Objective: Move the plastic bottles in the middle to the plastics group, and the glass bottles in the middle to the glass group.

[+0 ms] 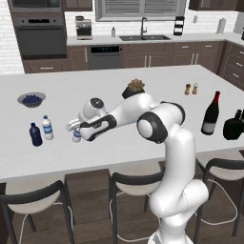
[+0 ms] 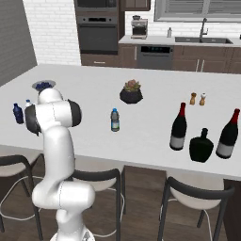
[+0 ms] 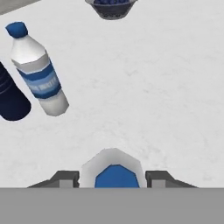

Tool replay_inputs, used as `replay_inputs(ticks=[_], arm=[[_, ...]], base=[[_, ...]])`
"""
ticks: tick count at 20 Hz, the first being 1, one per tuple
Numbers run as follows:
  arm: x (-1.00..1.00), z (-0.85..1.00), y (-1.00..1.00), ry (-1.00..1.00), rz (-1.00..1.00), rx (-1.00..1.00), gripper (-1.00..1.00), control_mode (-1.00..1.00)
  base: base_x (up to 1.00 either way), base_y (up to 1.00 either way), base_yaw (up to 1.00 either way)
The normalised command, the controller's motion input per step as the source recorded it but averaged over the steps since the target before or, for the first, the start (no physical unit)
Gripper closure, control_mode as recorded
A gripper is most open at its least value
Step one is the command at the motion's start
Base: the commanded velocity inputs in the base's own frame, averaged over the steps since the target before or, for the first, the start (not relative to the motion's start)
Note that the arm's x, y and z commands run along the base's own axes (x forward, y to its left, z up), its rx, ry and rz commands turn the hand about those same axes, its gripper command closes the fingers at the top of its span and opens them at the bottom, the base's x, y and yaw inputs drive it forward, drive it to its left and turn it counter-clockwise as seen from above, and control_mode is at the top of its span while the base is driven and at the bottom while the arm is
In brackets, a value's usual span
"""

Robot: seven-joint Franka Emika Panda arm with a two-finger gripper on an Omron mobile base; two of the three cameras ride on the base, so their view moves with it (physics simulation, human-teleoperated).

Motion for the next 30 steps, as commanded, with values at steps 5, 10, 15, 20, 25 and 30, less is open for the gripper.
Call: replay_inputs(ticks=[5, 10, 15, 20, 25, 30], arm=[[0.00, -0.34, 0.03, 0.00, 0.00, 0.03, 1.00, -1.00], [0.01, -0.27, 0.05, 0.00, 0.00, 0.00, 1.00, -1.00], [0.00, -0.31, 0.08, 0.00, 0.00, 0.00, -1.00, -1.00], [0.00, -0.29, 0.00, 0.00, 0.00, 0.00, -1.00, -1.00], [0.00, -0.13, 0.00, -0.01, 0.00, 0.00, -1.00, -1.00], [0.00, 0.00, 0.02, -0.01, 0.00, 0.00, -1.00, -1.00]], base=[[0.00, 0.00, 0.00], [0.00, 0.00, 0.00], [0.00, 0.00, 0.00], [0.00, 0.00, 0.00], [0.00, 0.00, 0.00], [0.00, 0.00, 0.00]])
